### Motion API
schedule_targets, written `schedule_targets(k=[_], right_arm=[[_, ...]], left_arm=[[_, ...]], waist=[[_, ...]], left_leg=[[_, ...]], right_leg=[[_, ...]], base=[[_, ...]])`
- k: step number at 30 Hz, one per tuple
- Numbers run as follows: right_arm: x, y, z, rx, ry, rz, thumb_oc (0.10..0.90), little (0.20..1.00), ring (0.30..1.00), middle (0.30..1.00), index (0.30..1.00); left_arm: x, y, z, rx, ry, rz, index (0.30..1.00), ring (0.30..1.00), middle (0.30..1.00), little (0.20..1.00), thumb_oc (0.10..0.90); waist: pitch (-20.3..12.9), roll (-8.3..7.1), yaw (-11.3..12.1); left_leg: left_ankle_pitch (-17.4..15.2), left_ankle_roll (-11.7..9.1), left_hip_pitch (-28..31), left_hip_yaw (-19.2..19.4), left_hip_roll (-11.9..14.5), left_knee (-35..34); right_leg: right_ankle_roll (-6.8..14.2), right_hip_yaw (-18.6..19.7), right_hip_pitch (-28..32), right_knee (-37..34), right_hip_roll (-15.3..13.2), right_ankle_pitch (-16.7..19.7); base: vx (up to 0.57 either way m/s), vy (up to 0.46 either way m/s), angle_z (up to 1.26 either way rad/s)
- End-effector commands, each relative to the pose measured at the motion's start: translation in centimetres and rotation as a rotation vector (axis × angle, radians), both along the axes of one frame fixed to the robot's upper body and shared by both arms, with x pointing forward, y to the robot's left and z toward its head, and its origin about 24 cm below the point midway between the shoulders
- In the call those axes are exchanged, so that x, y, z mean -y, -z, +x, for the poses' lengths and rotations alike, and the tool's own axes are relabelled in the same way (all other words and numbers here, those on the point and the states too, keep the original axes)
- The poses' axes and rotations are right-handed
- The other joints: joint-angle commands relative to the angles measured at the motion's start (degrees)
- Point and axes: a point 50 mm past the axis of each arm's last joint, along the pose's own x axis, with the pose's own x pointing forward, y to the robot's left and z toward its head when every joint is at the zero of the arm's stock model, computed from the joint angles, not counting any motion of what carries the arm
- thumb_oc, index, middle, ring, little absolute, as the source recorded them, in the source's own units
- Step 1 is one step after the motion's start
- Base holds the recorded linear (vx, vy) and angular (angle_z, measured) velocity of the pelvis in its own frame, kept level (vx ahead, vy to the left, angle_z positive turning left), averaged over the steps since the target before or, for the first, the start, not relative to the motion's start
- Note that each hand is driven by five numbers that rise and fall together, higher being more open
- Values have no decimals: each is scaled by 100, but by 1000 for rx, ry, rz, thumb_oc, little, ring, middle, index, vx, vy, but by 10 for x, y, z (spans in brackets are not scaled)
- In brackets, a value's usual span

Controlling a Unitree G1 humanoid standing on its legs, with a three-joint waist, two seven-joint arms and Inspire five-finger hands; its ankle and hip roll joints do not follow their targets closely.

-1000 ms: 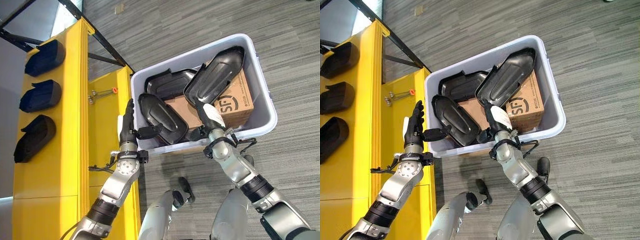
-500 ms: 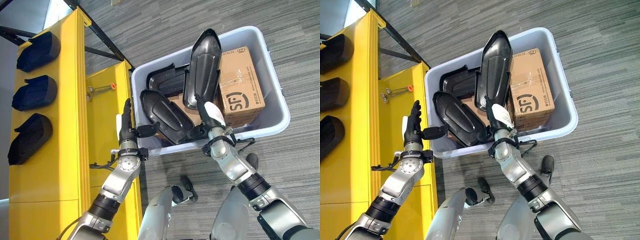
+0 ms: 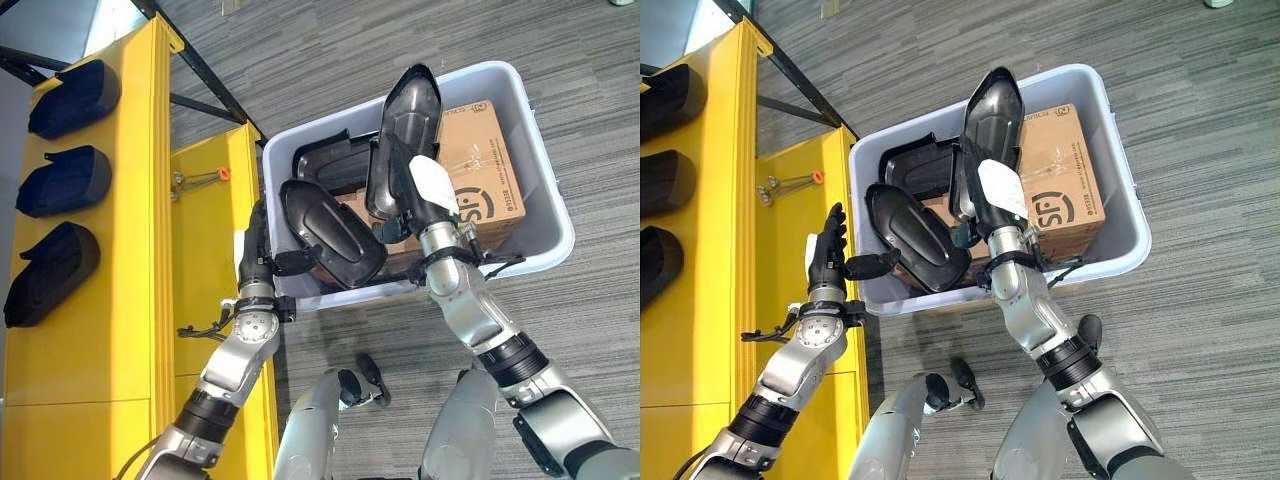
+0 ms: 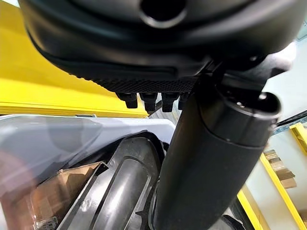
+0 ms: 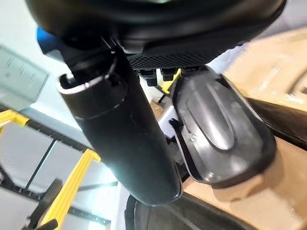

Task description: Move parts from the plastic box to the shelf.

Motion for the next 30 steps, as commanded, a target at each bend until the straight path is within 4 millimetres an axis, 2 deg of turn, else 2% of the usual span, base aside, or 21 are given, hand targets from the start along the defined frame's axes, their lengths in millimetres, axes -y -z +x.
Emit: schedule_targets(k=[1, 10, 17, 23, 30], right_arm=[[-41, -84, -29, 380, -188, -67, 900, 1000, 1000, 1000, 1000], [-32, -96, -29, 418, -119, -118, 900, 1000, 1000, 1000, 1000], [-30, -90, -22, 377, -70, -216, 900, 1000, 1000, 1000, 1000], [-21, -78, -14, 333, -7, -251, 900, 1000, 1000, 1000, 1000], [-10, -61, -4, 297, 63, -295, 900, 1000, 1000, 1000, 1000]], left_arm=[[-22, -61, -11, 267, -16, -6, 1000, 1000, 1000, 1000, 900], [-20, -54, -16, 255, 20, 37, 1000, 1000, 1000, 1000, 900], [-19, -51, -19, 255, 24, 41, 1000, 1000, 1000, 1000, 900], [-22, -44, -25, 271, 49, 47, 1000, 1000, 1000, 1000, 900], [-25, -31, -32, 267, 76, 39, 1000, 1000, 1000, 1000, 900]], waist=[[104, 251, 174], [104, 67, 295], [104, 32, 330], [104, 62, 406], [104, 167, 461]], left_leg=[[28, -159, 805, -531, -380, -938], [15, -147, 750, -661, -374, -889], [20, -142, 660, -701, -399, -888], [34, -127, 569, -743, -455, -973], [-10, -119, 526, -782, -506, -1001]], right_leg=[[279, 46, 186, 332, -67, -318], [263, 19, 126, 447, 39, -358], [257, 41, -51, 526, 74, -373], [260, -17, -152, 491, 64, -361], [269, -60, -215, 482, 35, -377]], base=[[54, -82, 2], [16, -66, 3], [-10, -20, 6], [-46, -13, 1], [-6, 6, 0]])
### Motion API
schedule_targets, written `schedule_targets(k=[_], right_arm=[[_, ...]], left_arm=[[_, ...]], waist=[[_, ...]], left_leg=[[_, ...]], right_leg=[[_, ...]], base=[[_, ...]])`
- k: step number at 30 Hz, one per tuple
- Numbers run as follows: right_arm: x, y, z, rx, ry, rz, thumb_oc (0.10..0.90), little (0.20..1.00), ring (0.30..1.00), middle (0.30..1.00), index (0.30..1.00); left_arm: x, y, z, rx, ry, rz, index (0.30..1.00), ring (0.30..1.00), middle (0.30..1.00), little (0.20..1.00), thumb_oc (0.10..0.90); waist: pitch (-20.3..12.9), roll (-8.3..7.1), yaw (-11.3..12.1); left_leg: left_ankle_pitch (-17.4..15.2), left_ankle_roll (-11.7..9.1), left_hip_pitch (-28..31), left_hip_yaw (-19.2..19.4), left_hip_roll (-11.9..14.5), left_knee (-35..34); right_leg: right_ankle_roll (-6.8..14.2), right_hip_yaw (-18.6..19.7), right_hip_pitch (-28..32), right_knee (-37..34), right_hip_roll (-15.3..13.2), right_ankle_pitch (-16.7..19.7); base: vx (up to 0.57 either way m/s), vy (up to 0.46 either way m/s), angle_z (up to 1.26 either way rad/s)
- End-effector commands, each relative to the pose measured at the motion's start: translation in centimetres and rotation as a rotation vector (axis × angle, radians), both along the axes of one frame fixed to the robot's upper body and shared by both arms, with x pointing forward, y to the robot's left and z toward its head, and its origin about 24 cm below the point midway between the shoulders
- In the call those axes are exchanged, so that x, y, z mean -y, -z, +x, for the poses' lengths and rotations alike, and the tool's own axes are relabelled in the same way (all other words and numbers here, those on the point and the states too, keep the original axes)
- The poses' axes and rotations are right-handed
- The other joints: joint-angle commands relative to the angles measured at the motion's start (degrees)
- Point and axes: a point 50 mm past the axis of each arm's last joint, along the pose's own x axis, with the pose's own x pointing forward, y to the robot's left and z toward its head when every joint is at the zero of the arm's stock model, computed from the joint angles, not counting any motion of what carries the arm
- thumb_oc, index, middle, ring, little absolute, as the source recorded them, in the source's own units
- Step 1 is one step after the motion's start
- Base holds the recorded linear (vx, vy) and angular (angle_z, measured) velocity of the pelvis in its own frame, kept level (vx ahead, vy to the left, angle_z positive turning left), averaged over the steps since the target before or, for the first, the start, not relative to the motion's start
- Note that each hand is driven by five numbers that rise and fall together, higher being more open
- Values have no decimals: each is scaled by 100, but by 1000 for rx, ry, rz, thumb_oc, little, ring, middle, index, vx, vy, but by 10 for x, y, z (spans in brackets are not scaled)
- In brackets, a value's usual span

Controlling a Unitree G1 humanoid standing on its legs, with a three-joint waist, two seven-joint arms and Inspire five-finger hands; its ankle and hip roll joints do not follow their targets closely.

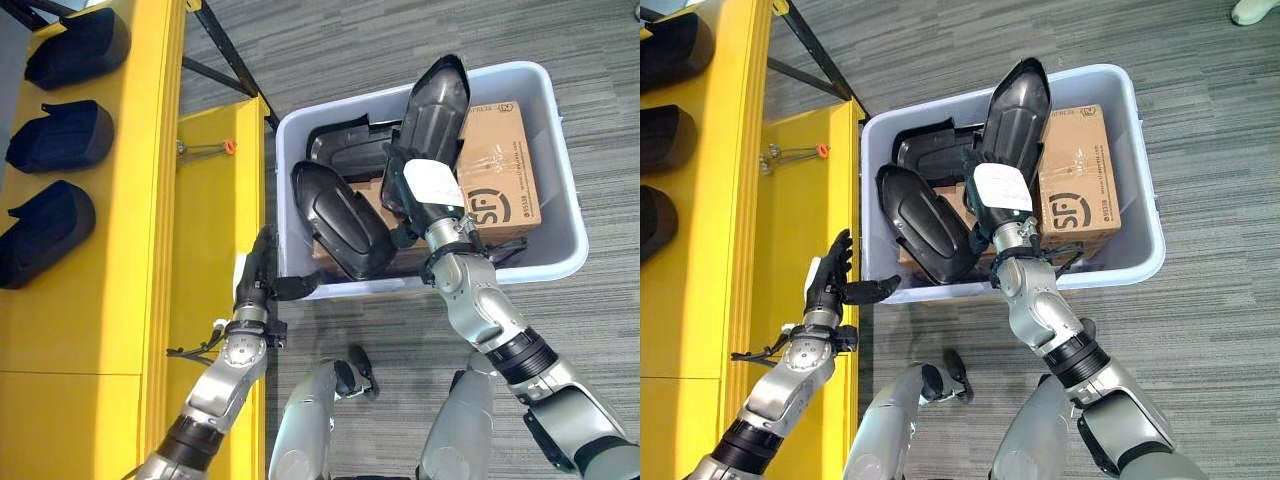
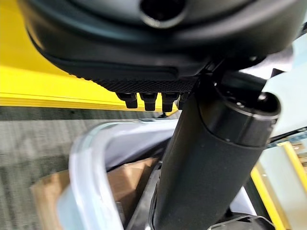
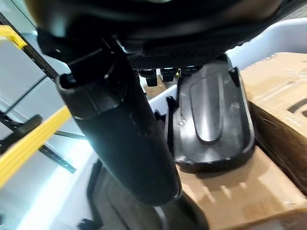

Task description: Move parts from the plastic box to the shelf.

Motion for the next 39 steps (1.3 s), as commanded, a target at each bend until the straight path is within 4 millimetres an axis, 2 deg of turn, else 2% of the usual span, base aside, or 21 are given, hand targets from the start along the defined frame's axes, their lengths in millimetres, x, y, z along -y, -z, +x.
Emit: schedule_targets(k=[1, 15, 25, 31, 34, 39], right_arm=[[-24, -67, -7, 338, -81, -64, 900, 1000, 1000, 1000, 1000], [-4, -51, 7, 324, -2, -125, 900, 1000, 1000, 1000, 1000], [4, -46, 16, 310, 47, -145, 900, 1000, 1000, 1000, 1000], [1, -47, 18, 349, 40, -155, 900, 1000, 1000, 1000, 1000], [-7, -52, 18, 386, 10, -179, 900, 1000, 1000, 1000, 1000], [-14, -63, 14, 454, -29, -203, 900, 1000, 1000, 1000, 1000]], left_arm=[[-7, -62, -3, 348, 12, 5, 1000, 1000, 1000, 1000, 900], [-15, -43, -2, 326, 8, -44, 1000, 1000, 1000, 1000, 900], [-15, -40, -1, 323, 17, -66, 1000, 1000, 1000, 1000, 900], [-11, -36, -2, 323, 28, -78, 1000, 1000, 1000, 1000, 900], [-8, -36, -3, 320, 36, -86, 1000, 1000, 1000, 1000, 900], [-9, -37, -5, 323, 33, -84, 1000, 1000, 1000, 1000, 900]], waist=[[-27, 380, 187], [-27, 572, 80], [-27, 692, 73], [-27, 748, 111], [-27, 811, 153], [-27, 815, 199]], left_leg=[[4, -125, 827, -550, -504, -1157], [30, -89, 806, -464, -579, -1196], [75, -83, 740, -459, -626, -1199], [94, -85, 770, -479, -660, -1228], [95, -81, 779, -505, -691, -1211], [88, -85, 786, -511, -689, -1197]], right_leg=[[233, 90, -168, 481, 0, -290], [195, 242, -313, 499, -32, -293], [165, 304, -405, 525, -47, -309], [166, 295, -368, 485, -97, -275], [167, 288, -346, 485, -154, -266], [183, 250, -311, 474, -209, -248]], base=[[-13, 42, 1], [1, 51, -3], [-10, 23, -2], [-6, 4, 0], [6, 13, 1], [15, 4, 4]])
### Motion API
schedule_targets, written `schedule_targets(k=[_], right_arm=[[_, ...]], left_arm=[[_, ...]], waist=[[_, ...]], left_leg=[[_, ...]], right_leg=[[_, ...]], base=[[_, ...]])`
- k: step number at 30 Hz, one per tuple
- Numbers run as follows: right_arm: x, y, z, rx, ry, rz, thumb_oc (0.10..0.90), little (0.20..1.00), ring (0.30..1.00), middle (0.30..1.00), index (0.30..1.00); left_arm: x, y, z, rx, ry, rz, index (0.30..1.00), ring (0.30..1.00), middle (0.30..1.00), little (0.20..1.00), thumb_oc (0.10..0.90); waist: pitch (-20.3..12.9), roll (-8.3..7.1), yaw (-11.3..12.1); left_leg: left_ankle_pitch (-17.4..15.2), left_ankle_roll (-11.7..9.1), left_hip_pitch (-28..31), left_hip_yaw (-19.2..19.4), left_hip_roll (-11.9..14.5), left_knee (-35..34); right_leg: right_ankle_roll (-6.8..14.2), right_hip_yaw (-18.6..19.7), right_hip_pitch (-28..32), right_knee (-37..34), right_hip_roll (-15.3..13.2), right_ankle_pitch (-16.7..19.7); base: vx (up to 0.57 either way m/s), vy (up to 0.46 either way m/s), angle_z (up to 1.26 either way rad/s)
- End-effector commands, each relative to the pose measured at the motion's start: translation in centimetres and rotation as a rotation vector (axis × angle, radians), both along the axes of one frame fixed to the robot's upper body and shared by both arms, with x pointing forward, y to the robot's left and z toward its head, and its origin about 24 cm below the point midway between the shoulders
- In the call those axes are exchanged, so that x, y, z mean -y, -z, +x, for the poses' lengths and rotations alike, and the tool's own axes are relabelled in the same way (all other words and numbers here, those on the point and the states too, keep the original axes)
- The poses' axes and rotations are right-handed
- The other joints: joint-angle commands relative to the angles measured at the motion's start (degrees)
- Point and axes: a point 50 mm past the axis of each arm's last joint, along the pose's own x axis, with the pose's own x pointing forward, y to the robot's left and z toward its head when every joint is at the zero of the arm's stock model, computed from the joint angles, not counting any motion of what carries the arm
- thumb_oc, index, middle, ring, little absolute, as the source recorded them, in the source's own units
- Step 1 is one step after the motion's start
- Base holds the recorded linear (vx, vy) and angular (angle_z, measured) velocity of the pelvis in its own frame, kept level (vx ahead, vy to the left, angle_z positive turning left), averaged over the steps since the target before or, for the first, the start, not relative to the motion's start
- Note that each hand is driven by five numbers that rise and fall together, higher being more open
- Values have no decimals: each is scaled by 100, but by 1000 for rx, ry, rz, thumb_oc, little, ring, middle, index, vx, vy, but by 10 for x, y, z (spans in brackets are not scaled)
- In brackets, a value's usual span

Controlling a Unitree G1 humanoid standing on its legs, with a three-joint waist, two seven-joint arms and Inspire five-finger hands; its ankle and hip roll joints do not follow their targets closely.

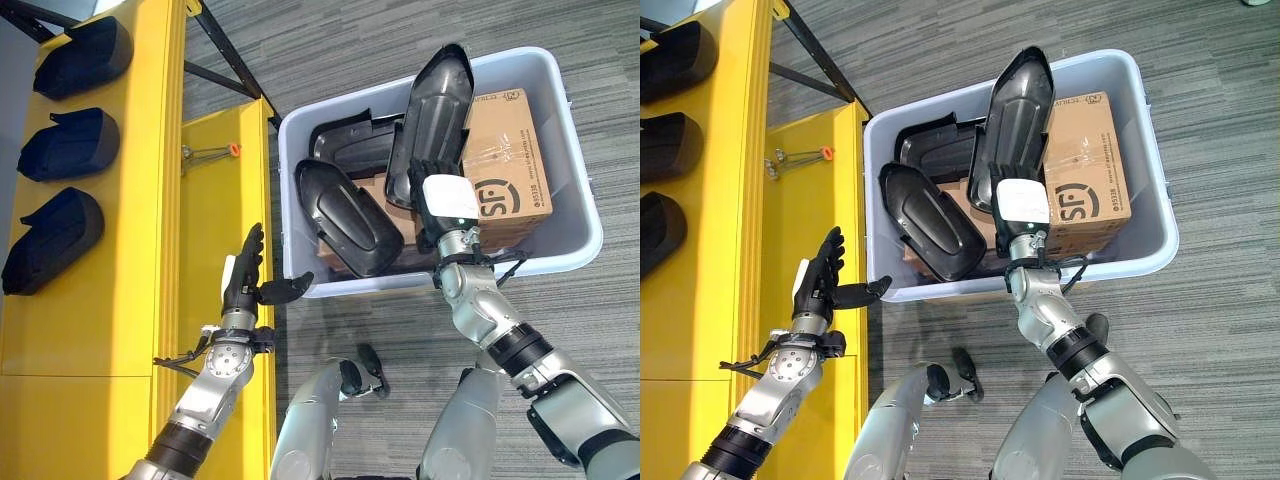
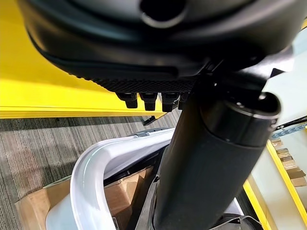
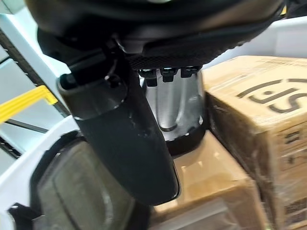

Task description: Move parts from the plastic box to the shelf.

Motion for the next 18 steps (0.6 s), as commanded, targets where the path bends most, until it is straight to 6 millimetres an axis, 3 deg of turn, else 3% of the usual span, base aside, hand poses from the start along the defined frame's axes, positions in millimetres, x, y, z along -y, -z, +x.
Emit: schedule_targets(k=[1, 6, 11, 18], right_arm=[[-33, -87, -3, 400, -166, -127, 900, 1000, 1000, 1000, 1000], [-39, -105, -12, 518, -176, -147, 900, 1000, 1000, 1000, 1000], [-44, -119, -21, 519, -222, -122, 900, 1000, 1000, 1000, 1000], [-41, -106, -8, 373, -172, -133, 900, 1000, 1000, 1000, 1000]], left_arm=[[3, -39, -7, 230, 13, -61, 1000, 1000, 1000, 1000, 900], [3, -41, -9, 231, 4, -63, 1000, 1000, 1000, 1000, 900], [3, -42, -9, 229, -2, -58, 1000, 1000, 1000, 1000, 900], [1, -37, -9, 212, -2, -56, 1000, 1000, 1000, 1000, 900]], waist=[[-3, 772, 226], [-3, 774, 229], [-3, 742, 206], [-3, 770, 228]], left_leg=[[51, -252, 790, -747, -430, -1134], [44, -259, 776, -743, -421, -1098], [54, -270, 745, -725, -428, -1086], [-34, -274, 719, -736, -398, -956]], right_leg=[[233, -64, -94, 494, 54, -335], [239, -45, -97, 501, 49, -333], [249, -24, -133, 498, 29, -304], [249, 4, -167, 593, 41, -381]], base=[[0, 0, 0], [0, 0, 0], [0, 0, 0], [21, 4, 0]])
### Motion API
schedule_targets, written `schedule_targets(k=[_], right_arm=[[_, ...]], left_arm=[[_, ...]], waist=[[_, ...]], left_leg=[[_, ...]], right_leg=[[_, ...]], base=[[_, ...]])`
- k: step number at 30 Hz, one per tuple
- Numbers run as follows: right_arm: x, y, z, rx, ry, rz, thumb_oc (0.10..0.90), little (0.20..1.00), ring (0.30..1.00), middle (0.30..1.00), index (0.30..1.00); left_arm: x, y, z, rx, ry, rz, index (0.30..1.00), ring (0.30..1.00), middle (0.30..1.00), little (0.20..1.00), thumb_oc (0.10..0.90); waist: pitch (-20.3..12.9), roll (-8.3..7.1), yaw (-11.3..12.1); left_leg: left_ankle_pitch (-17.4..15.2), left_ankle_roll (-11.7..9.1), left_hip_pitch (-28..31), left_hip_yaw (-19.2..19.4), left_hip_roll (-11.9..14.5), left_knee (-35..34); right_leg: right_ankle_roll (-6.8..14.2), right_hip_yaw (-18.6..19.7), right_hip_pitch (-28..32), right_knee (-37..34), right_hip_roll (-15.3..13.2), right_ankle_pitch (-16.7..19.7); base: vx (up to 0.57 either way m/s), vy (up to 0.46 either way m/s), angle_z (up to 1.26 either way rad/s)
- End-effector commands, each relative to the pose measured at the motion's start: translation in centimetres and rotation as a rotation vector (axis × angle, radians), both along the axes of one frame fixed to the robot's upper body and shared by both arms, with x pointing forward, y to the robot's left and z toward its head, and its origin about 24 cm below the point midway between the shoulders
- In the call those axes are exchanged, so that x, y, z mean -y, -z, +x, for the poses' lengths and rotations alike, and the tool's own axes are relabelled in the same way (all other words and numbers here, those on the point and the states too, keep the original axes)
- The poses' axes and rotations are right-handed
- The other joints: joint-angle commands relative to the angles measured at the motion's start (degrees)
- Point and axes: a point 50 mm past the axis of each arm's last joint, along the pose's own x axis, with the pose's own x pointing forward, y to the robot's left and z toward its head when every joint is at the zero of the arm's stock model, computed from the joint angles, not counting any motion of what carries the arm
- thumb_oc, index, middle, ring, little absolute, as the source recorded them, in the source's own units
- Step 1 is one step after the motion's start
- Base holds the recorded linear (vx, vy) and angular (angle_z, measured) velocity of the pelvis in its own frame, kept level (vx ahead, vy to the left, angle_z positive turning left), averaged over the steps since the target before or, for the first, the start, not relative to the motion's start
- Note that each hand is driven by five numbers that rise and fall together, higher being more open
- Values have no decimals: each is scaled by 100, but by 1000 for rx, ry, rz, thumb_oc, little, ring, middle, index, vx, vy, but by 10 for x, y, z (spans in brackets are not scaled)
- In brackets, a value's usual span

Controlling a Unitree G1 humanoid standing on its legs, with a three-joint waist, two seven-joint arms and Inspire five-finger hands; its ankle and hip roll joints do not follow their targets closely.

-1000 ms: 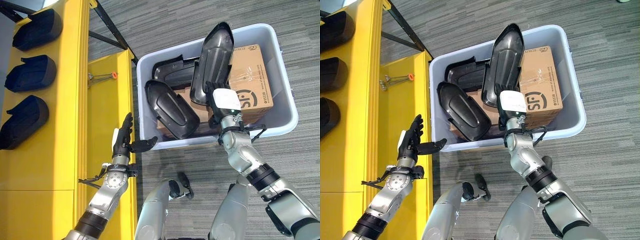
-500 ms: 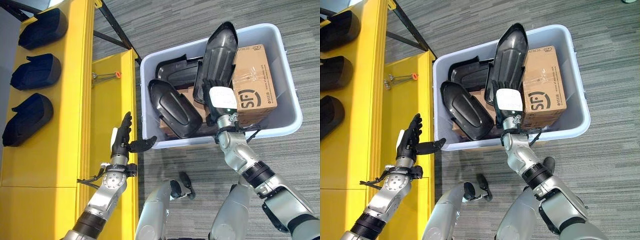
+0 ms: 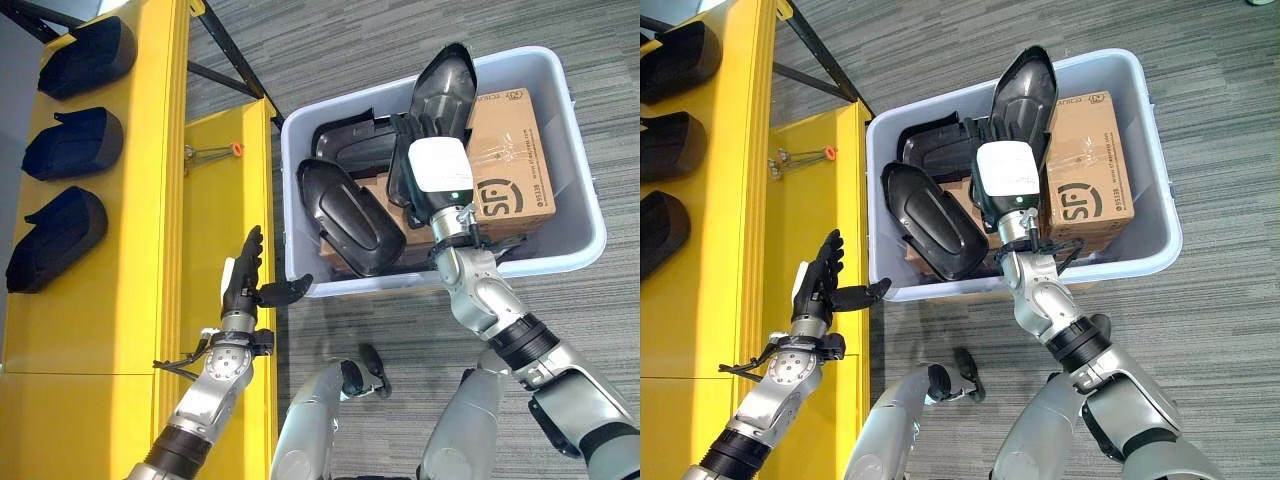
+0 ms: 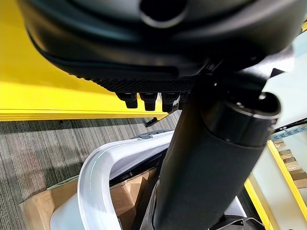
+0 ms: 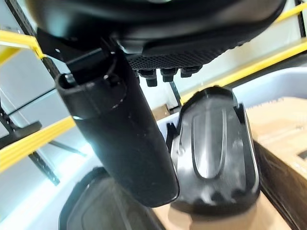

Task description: Move parts from the plastic box to the shelf.

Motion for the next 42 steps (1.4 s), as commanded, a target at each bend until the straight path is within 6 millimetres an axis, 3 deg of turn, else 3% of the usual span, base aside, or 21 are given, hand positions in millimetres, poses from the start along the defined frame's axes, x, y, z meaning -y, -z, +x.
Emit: schedule_targets(k=[1, 9, 17, 20, 30, 42], right_arm=[[-24, -72, -2, 254, -100, -56, 900, 1000, 1000, 1000, 1000], [-24, -60, 4, 180, -80, -56, 900, 1000, 1000, 1000, 1000], [-28, -66, 0, 201, -97, -67, 900, 1000, 1000, 1000, 1000], [-33, -66, -3, 202, -119, -68, 900, 1000, 1000, 1000, 1000], [-38, -65, -7, 182, -105, -47, 900, 1000, 1000, 1000, 1000], [-23, -64, -2, 189, -69, 108, 900, 1000, 1000, 1000, 1000]], left_arm=[[1, -39, -6, 221, 2, -55, 1000, 1000, 1000, 1000, 900], [-3, -39, -9, 224, -28, -55, 1000, 1000, 1000, 1000, 900], [-6, -43, -12, 256, -48, -62, 1000, 1000, 1000, 1000, 900], [-7, -43, -16, 260, -64, -74, 1000, 1000, 1000, 1000, 900], [-13, -44, -23, 288, -99, -78, 1000, 1000, 1000, 1000, 900], [-8, -41, -27, 288, -73, -74, 1000, 1000, 1000, 1000, 900]], waist=[[-2, 768, 223], [-2, 836, 377], [-2, 879, 458], [-2, 933, 551], [-2, 933, 708], [-2, 1010, 699]], left_leg=[[-34, -275, 705, -749, -389, -942], [30, -253, 230, -721, -380, -871], [1, -239, -223, -687, -350, -683], [-148, -277, -377, -723, -301, -538], [4, -274, -760, -737, -313, -614], [72, -289, -1206, -641, -281, -532]], right_leg=[[243, 0, -169, 597, 50, -384], [185, -63, -651, 932, 49, -577], [118, -25, -1180, 1366, 177, -840], [145, -16, -1393, 1724, 301, -1151], [95, -130, -1773, 1915, 400, -1258], [2, -104, -2218, 2102, 517, -1392]], base=[[36, 11, 0], [3, 33, 0], [-22, 9, 1], [26, 11, 0], [-29, -9, 2], [0, 0, 0]])
